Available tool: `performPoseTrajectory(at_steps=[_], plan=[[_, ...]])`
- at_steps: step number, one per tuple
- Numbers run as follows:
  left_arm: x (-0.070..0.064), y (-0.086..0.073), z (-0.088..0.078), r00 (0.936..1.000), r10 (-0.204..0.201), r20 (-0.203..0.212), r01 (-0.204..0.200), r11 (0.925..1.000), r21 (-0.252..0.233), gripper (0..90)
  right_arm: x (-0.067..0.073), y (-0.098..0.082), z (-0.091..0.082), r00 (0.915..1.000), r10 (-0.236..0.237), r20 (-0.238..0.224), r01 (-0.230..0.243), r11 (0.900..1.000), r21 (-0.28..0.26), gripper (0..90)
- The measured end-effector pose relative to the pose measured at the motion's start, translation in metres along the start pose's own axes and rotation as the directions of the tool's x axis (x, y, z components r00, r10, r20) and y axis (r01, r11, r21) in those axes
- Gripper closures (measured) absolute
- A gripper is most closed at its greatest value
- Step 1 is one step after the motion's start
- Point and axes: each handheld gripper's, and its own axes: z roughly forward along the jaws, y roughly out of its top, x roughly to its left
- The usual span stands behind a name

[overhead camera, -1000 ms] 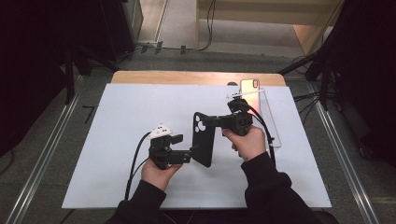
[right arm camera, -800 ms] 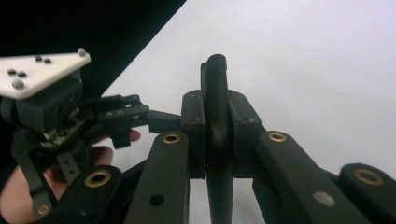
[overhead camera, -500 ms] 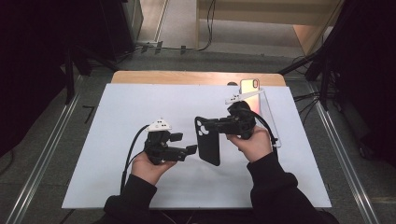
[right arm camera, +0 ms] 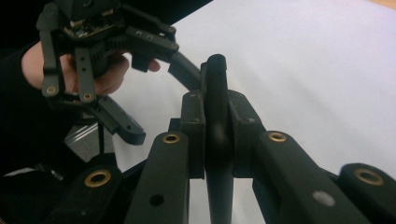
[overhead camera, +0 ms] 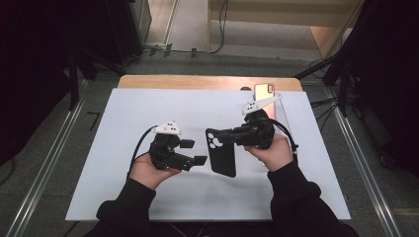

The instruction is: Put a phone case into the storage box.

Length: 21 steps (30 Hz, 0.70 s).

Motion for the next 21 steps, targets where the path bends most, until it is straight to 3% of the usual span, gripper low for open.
performPoseTrajectory(at_steps=[4,8,14,21], plan=[[-0.005,0.005,-0.004,0.9987,0.048,0.019,-0.048,0.9988,-0.004,27.5,0.001,-0.001,0.001,0.9994,-0.029,-0.016,0.029,1.0,0.007,76.9],[-0.004,0.008,-0.007,0.997,0.048,0.061,-0.047,0.9988,-0.016,35.3,0.002,-0.001,0.002,0.9986,-0.041,-0.034,0.041,0.999,0.015,76.9],[-0.001,0.012,-0.011,0.9967,0.049,0.065,-0.049,0.9988,-0.004,35.5,0.003,-0.001,0.004,0.995,-0.062,-0.078,0.064,0.998,0.028,76.9],[-0.001,0.014,-0.012,0.9925,0.089,0.084,-0.089,0.996,-0.006,37.2,0.005,-0.001,0.007,0.9889,-0.086,-0.121,0.091,0.995,0.037,76.9]])
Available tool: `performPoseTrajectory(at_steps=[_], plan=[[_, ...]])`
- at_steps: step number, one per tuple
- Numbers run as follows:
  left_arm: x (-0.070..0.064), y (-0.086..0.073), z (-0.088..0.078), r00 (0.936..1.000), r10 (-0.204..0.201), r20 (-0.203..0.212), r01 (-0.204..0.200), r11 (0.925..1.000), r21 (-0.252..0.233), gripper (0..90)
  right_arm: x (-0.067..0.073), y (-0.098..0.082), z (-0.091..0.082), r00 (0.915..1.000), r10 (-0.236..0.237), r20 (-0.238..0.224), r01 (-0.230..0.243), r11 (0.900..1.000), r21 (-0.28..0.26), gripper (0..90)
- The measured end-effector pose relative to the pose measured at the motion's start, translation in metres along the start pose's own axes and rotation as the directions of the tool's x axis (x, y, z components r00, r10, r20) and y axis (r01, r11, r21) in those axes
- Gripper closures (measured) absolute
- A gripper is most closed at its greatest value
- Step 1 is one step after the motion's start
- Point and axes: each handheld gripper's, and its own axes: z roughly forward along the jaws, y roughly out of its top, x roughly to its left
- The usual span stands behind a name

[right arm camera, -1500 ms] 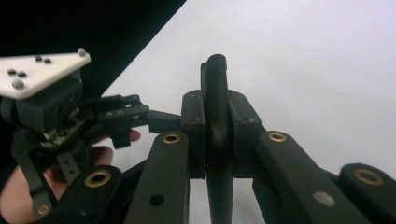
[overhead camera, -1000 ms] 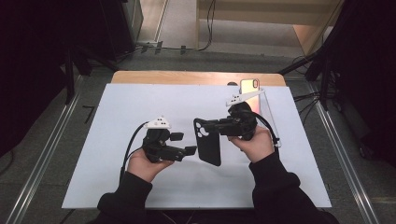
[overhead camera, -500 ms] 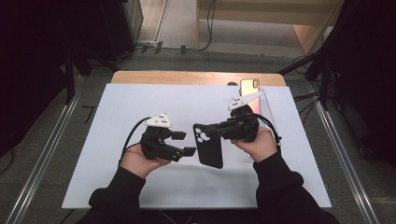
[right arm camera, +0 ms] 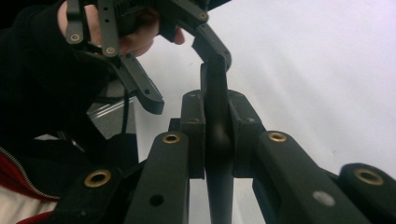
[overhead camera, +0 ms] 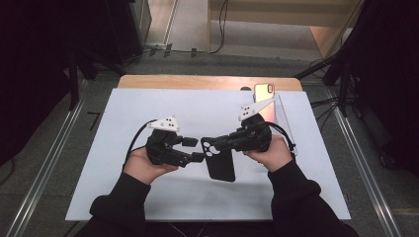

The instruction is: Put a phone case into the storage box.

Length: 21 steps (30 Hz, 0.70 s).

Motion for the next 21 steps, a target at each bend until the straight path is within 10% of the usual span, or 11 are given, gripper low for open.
performPoseTrajectory(at_steps=[21], plan=[[0.0048,-0.002,-0.0004,0.9923,0.032,0.12,-0.028,0.9989,-0.037,68.5,0.0033,0.0012,0.0076,0.9935,-0.036,-0.108,0.038,0.999,0.009,76.9]])
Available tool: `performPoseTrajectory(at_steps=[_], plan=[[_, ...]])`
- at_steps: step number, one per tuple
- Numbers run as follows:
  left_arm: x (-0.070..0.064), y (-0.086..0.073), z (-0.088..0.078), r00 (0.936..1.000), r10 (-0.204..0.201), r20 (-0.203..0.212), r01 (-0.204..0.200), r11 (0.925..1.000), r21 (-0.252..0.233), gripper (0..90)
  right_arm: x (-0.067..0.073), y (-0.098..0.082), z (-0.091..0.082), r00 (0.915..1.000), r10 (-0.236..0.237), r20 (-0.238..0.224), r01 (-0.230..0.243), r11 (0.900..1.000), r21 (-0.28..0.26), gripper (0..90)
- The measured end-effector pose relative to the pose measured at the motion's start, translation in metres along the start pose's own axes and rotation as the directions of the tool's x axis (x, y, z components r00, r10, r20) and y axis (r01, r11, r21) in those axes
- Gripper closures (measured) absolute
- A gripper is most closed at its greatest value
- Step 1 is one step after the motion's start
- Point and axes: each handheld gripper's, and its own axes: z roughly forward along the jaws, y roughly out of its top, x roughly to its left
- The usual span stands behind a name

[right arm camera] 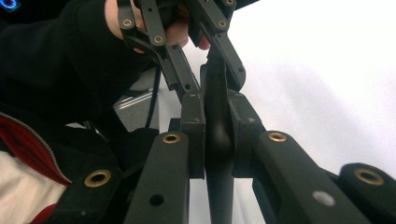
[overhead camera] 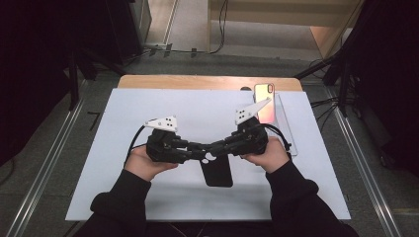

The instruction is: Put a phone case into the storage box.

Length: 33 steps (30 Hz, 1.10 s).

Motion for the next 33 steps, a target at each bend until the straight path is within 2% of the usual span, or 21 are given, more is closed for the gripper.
performPoseTrajectory(at_steps=[6,12,15,21,25,28,33], plan=[[0.0,-0.001,-0.003,0.9994,0.014,0.032,-0.014,0.9999,-0.002,76.0,-0.003,-0.001,-0.002,0.9985,0.013,-0.053,-0.013,1.0,-0.001,76.7],[0.0,-0.001,-0.003,0.9988,0.032,0.036,-0.033,0.9994,0.011,76.9,-0.004,-0.002,0.0,0.9981,0.004,-0.061,-0.004,1.0,0.006,76.0],[0.0,0.0,-0.003,0.9989,0.012,0.046,-0.013,0.9996,0.024,77.2,-0.005,-0.002,0.0,0.9979,0.01,-0.063,-0.009,1.0,0.004,74.1],[-0.001,0.001,-0.004,0.9987,0.005,0.05,-0.006,0.9998,0.02,77.5,-0.006,-0.002,-0.001,0.998,0.011,-0.062,-0.012,1.0,-0.01,70.8],[-0.001,0.002,-0.007,0.9992,-0.004,0.039,0.004,0.9999,0.017,77.7,-0.007,-0.003,-0.003,0.9991,-0.007,-0.042,0.005,0.999,-0.044,60.8],[0.001,0.002,-0.011,0.9996,-0.015,0.024,0.015,0.9998,0.012,77.7,-0.008,-0.004,-0.007,0.9997,0.017,-0.016,-0.018,0.998,-0.065,54.8],[0.005,0.003,-0.017,0.9961,-0.073,-0.05,0.075,0.9967,0.031,77.6,-0.01,-0.004,-0.011,0.9989,0.037,0.031,-0.033,0.993,-0.115,44.7]])
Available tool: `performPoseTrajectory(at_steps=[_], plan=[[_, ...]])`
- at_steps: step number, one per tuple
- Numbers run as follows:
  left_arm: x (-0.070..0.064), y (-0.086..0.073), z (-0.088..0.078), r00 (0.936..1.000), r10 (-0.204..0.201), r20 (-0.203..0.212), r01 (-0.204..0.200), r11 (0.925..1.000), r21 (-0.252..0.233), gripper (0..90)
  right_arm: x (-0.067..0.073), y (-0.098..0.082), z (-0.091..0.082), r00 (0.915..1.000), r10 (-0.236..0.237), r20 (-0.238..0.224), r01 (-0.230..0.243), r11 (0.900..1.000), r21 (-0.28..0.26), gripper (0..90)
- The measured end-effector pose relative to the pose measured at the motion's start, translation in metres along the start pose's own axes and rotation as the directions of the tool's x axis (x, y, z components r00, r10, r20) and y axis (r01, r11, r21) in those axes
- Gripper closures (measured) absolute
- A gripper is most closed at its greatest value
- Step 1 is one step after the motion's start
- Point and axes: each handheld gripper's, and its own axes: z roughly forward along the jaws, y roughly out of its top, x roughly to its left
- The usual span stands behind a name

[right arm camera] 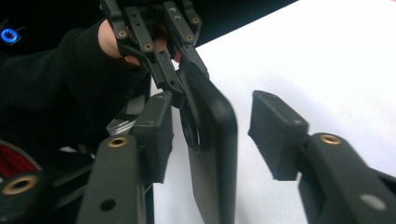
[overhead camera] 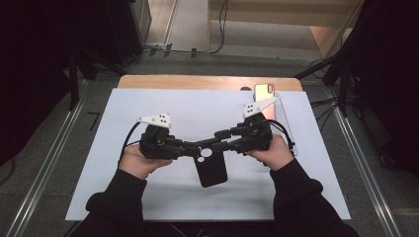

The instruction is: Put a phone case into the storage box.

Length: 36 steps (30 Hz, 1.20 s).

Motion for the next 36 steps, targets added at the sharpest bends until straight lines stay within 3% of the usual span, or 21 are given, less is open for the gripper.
performPoseTrajectory(at_steps=[4,8,15,18,21,23,25,29,31,33,36], plan=[[0.0,0.002,-0.004,0.9977,-0.038,-0.057,0.037,0.9993,-0.007,77.5,0.0,-0.002,0.001,0.9975,-0.015,0.069,0.017,0.999,-0.039,34.3],[-0.001,0.004,-0.009,0.9909,-0.065,-0.118,0.064,0.9979,-0.01,77.5,-0.001,-0.004,0.005,0.9885,-0.032,0.148,0.035,0.999,-0.018,31.1],[0.0,0.006,-0.014,0.9745,-0.127,-0.185,0.124,0.9919,-0.025,77.4,-0.003,-0.008,0.014,0.9826,-0.006,0.186,0.014,0.999,-0.041,24.3],[0.0,0.006,-0.017,0.9693,-0.144,-0.199,0.14,0.9895,-0.035,77.4,-0.004,-0.009,0.019,0.9824,0.033,0.184,-0.024,0.999,-0.049,21.1],[0.0,0.007,-0.019,0.9638,-0.159,-0.214,0.153,0.9872,-0.044,77.4,-0.004,-0.011,0.023,0.9802,0.046,0.193,-0.035,0.998,-0.057,8.3],[0.0,0.007,-0.02,0.9607,-0.162,-0.225,0.155,0.9866,-0.05,77.4,-0.004,-0.011,0.027,0.9721,0.051,0.229,-0.041,0.998,-0.047,0.0],[-0.001,0.008,-0.021,0.9542,-0.171,-0.246,0.163,0.9851,-0.055,77.4,-0.002,-0.012,0.031,0.9662,0.032,0.256,-0.025,0.999,-0.033,0.0],[-0.002,0.01,-0.024,0.9451,-0.181,-0.272,0.17,0.9834,-0.063,77.5,0.001,-0.013,0.036,0.9595,0.049,0.278,-0.04,0.998,-0.038,0.0],[-0.003,0.011,-0.024,0.9366,-0.195,-0.291,0.184,0.9807,-0.067,77.4,0.004,-0.014,0.039,0.9549,0.047,0.293,-0.037,0.998,-0.042,0.0],[-0.004,0.012,-0.024,0.9272,-0.211,-0.309,0.2,0.9774,-0.07,77.4,0.007,-0.014,0.043,0.947,0.053,0.317,-0.039,0.998,-0.052,0.0],[-0.005,0.013,-0.023,0.9192,-0.234,-0.317,0.222,0.9723,-0.074,77.4,0.012,-0.014,0.05,0.9342,0.056,0.352,-0.038,0.998,-0.059,0.0]])
